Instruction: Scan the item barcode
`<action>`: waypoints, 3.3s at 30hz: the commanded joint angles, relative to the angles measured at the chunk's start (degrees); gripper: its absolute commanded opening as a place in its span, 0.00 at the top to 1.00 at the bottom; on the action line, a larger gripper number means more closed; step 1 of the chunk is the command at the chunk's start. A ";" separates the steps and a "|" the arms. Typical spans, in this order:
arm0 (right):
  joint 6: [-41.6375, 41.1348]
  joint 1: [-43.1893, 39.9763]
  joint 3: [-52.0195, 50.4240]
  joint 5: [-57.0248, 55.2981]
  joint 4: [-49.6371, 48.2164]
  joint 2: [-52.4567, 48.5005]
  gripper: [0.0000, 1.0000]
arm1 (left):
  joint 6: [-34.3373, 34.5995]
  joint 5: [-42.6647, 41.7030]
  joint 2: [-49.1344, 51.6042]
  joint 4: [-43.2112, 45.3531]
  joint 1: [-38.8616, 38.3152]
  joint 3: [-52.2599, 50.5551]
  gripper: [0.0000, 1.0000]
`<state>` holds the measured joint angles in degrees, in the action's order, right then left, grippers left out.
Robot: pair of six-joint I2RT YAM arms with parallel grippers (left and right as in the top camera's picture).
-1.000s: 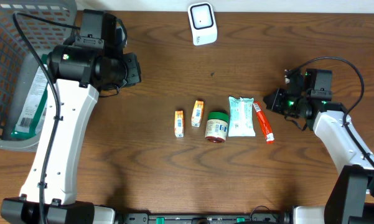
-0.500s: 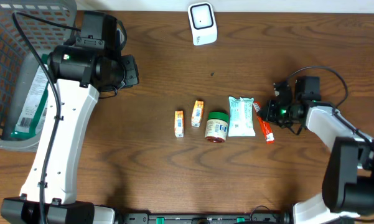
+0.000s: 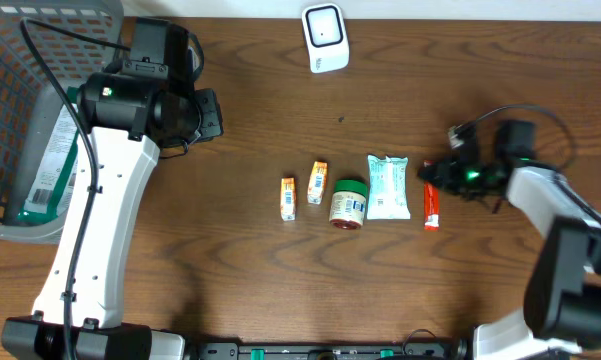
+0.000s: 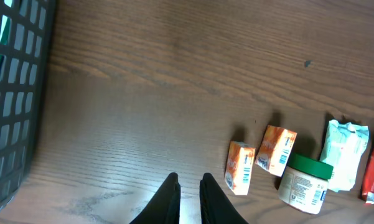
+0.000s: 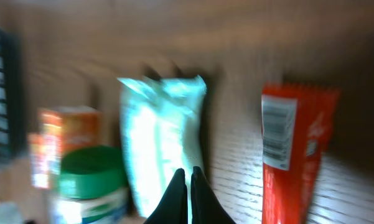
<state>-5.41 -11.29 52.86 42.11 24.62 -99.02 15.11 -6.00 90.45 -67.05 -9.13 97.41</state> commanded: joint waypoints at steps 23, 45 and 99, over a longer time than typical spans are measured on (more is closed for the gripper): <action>43.74 -10.80 -3.91 33.44 6.69 -7.65 0.99 | -0.52 0.74 0.22 -0.28 0.04 -0.55 0.86; 16.35 -9.99 -3.17 13.46 -9.90 -24.74 0.94 | -0.52 0.76 0.22 -0.66 0.04 -0.57 0.86; 6.58 -6.45 -1.77 -13.60 6.12 7.61 0.93 | -0.48 11.65 -3.76 8.24 2.78 0.39 0.51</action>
<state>5.50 -18.92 52.12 36.01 30.50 -91.11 14.74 3.05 89.62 -60.25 -7.42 97.36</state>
